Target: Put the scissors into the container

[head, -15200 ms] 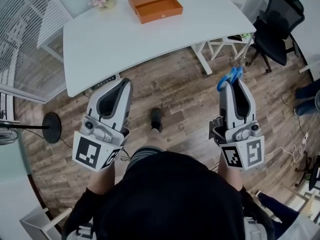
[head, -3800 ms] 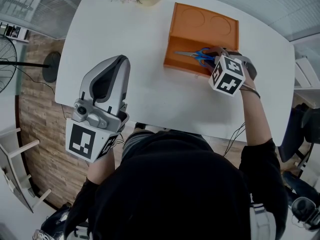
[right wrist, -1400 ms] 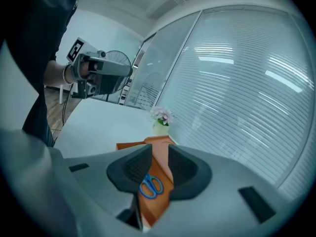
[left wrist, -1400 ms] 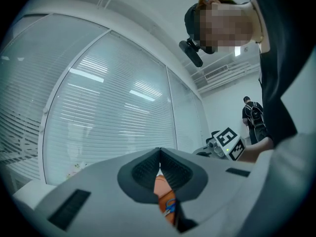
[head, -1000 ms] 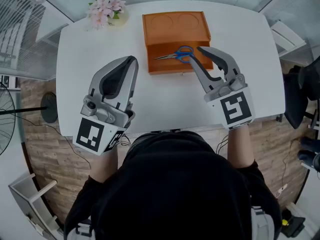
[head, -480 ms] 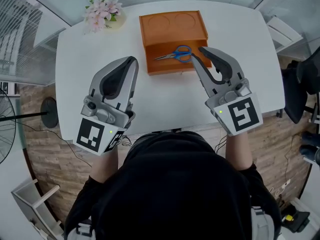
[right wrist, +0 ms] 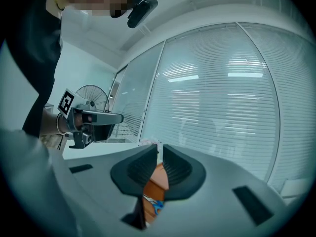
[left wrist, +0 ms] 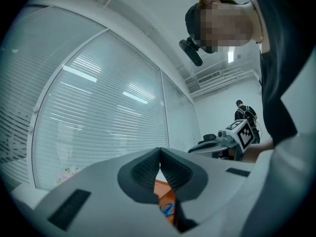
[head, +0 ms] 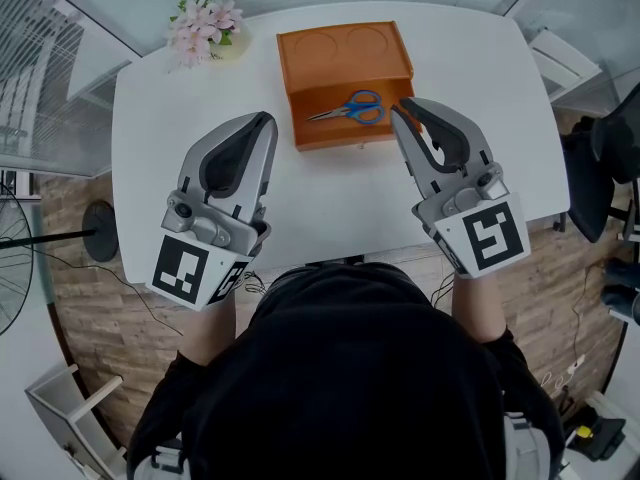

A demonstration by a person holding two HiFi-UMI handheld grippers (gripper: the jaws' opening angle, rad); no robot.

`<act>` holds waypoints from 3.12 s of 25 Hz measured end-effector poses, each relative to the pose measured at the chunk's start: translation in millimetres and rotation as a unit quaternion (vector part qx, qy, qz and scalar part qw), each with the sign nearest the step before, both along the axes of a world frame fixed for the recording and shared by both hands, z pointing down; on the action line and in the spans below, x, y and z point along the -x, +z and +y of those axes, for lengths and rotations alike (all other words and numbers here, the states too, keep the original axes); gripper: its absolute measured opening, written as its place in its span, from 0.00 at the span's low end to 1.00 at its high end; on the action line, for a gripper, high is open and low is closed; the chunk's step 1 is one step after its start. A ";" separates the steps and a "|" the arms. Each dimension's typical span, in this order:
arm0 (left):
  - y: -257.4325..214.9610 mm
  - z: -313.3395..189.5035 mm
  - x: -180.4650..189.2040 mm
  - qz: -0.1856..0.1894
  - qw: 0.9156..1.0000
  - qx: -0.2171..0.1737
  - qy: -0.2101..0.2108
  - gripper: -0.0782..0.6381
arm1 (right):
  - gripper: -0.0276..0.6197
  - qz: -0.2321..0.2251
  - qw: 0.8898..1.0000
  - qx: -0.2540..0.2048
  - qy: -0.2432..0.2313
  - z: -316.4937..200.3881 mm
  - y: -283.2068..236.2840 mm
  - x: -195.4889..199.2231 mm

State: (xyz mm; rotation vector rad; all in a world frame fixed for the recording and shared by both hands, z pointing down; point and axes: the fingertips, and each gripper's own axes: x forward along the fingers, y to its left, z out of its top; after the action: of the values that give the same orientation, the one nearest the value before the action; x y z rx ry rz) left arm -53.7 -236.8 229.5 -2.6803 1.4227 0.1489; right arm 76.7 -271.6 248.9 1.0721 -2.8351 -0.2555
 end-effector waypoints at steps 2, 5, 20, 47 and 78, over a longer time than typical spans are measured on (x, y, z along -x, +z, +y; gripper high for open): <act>-0.5 0.9 -0.2 0.000 1.000 -0.001 0.002 0.13 | 0.09 -0.001 1.000 0.005 -0.002 2.7 1.4 0.7; -1.1 2.3 -0.8 -0.001 1.000 -0.002 0.005 0.13 | 0.09 -0.004 1.000 0.007 -0.004 6.0 2.0 1.8; -4.1 7.6 -2.8 -0.005 1.000 -0.007 0.009 0.13 | 0.06 -0.015 1.000 -0.016 0.012 14.4 -9.8 -8.0; -4.2 5.9 -3.1 -0.001 1.000 -0.008 0.012 0.13 | 0.05 -0.035 0.999 -0.027 0.022 15.6 -18.9 -10.9; -1.6 4.0 -5.8 -0.005 1.000 -0.004 0.012 0.13 | 0.05 -0.023 0.999 -0.021 0.020 19.3 -16.8 -12.2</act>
State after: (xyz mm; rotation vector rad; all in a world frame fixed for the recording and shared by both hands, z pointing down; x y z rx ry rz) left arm -47.9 -232.8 227.8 -2.6886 1.3836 0.1421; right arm 88.9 -252.3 232.1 1.1561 -2.8565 -0.2923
